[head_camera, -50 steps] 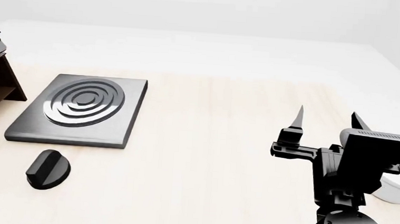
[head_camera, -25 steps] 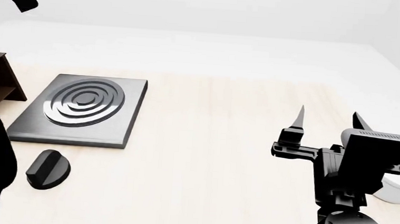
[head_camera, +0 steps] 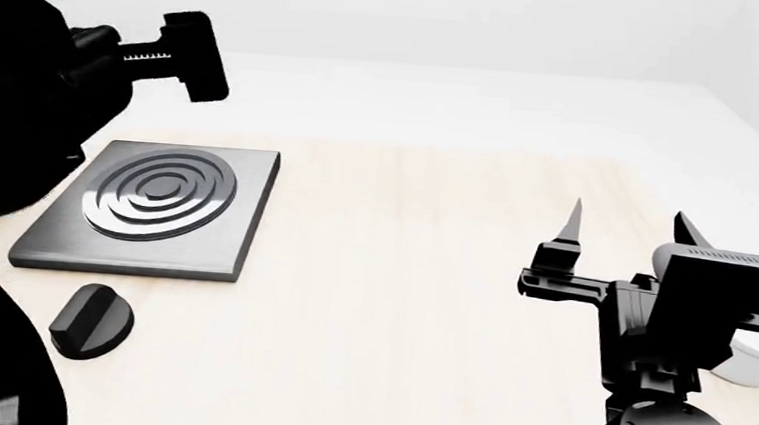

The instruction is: Put the frying pan on top of the cabinet.

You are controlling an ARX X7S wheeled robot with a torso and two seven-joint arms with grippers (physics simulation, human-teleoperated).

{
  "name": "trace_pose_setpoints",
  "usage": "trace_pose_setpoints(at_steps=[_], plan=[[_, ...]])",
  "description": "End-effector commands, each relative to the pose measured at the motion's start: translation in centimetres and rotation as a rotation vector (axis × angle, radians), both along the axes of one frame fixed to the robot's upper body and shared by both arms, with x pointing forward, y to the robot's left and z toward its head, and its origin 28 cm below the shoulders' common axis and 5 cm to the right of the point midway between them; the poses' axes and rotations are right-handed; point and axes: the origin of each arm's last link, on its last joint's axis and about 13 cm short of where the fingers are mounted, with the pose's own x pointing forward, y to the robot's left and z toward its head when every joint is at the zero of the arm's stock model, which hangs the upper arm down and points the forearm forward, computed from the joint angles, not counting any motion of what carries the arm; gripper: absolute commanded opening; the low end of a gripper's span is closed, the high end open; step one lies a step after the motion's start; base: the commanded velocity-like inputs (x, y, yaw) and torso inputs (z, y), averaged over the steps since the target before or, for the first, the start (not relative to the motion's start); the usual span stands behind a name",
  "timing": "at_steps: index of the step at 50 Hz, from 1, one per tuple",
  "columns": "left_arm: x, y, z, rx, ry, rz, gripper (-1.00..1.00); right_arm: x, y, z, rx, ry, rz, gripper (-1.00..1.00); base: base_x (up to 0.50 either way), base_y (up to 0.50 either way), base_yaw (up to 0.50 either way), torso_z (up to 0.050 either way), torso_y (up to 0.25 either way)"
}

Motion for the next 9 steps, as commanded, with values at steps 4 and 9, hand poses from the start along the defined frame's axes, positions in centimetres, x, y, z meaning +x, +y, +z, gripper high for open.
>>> trace_pose_setpoints(at_steps=[4, 9], plan=[[-2.9, -3.2, -5.2, 0.045, -0.016, -0.198, 1.0, -0.1, 0.0, 0.1, -0.004, -0.005, 0.0, 1.0, 0.0, 0.0, 0.0, 0.0, 0.0], [-4.1, -3.7, -7.9, 0.049, -0.073, -0.218, 1.0, -0.2, 0.1, 0.1, -0.009, -0.009, 0.004, 1.0, 0.0, 0.0, 0.0, 0.0, 0.0]])
